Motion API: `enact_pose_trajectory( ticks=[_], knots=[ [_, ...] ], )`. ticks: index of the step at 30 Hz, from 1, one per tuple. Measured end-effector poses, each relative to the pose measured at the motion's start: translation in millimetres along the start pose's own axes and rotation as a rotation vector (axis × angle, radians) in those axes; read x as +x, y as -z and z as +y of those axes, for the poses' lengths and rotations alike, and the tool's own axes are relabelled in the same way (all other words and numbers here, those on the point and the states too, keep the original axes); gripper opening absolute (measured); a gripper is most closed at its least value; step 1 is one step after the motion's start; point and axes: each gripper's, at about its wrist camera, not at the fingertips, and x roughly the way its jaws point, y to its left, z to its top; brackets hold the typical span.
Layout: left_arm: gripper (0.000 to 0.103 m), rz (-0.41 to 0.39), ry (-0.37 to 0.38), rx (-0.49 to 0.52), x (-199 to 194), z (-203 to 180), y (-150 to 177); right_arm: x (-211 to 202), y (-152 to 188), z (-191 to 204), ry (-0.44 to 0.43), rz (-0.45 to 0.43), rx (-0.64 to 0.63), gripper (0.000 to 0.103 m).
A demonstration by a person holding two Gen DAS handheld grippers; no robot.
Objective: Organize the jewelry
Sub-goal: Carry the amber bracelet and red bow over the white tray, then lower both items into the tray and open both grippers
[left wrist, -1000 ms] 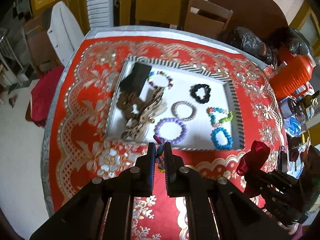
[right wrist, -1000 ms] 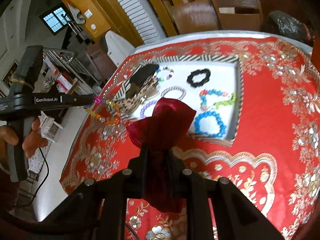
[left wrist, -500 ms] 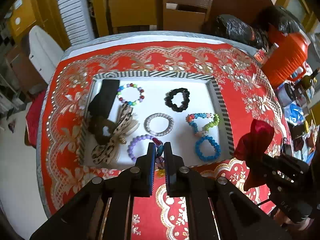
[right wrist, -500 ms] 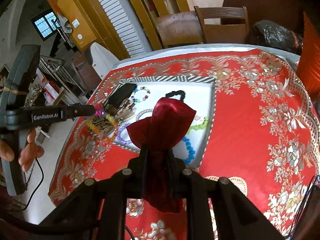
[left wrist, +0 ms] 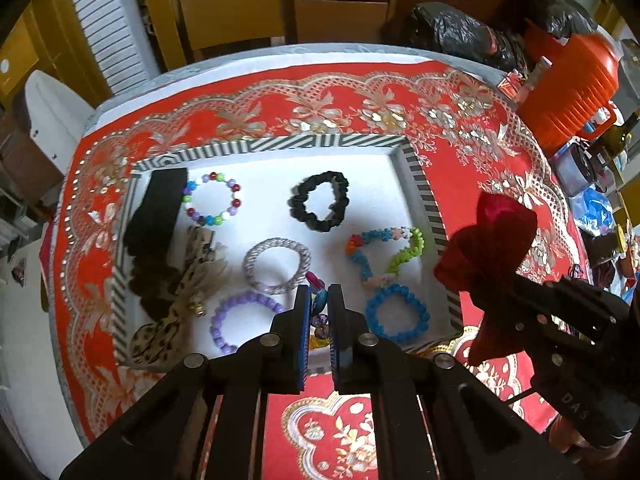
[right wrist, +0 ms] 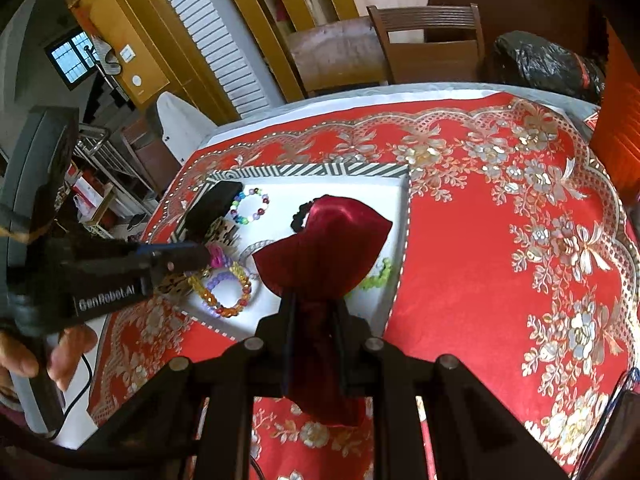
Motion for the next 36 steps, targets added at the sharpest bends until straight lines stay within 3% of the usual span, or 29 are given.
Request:
enact_pose_trajectory(
  ticks=[9, 17, 28, 32, 36],
  knots=[
    [0.000, 0.050, 0.062, -0.050, 36.3, 1.7, -3.6, 29.0, -29.7, -8.6, 0.017, 0.019, 0.006, 0.016],
    [0.000, 0.125, 0.030, -0.121, 68.9, 33.9, 9.7, 65.8, -56.8, -13.6, 0.042, 0.052, -0.007, 0.017],
    [0.000, 0.101, -0.002, -0.108, 65.0, 40.7, 15.1, 130.5, -78.0, -30.2, 0.099, 0.125, 0.014, 0.017],
    [0.012, 0.092, 0.012, -0.114, 63.0, 41.7, 14.9, 145.1, -78.6, -35.7, 0.124, 0.123, 0.012, 0.017],
    [0.014, 0.105, 0.030, -0.129, 64.3, 42.0, 14.0, 153.6, -75.1, -38.2, 0.145, 0.106, 0.011, 0.019]
  ],
)
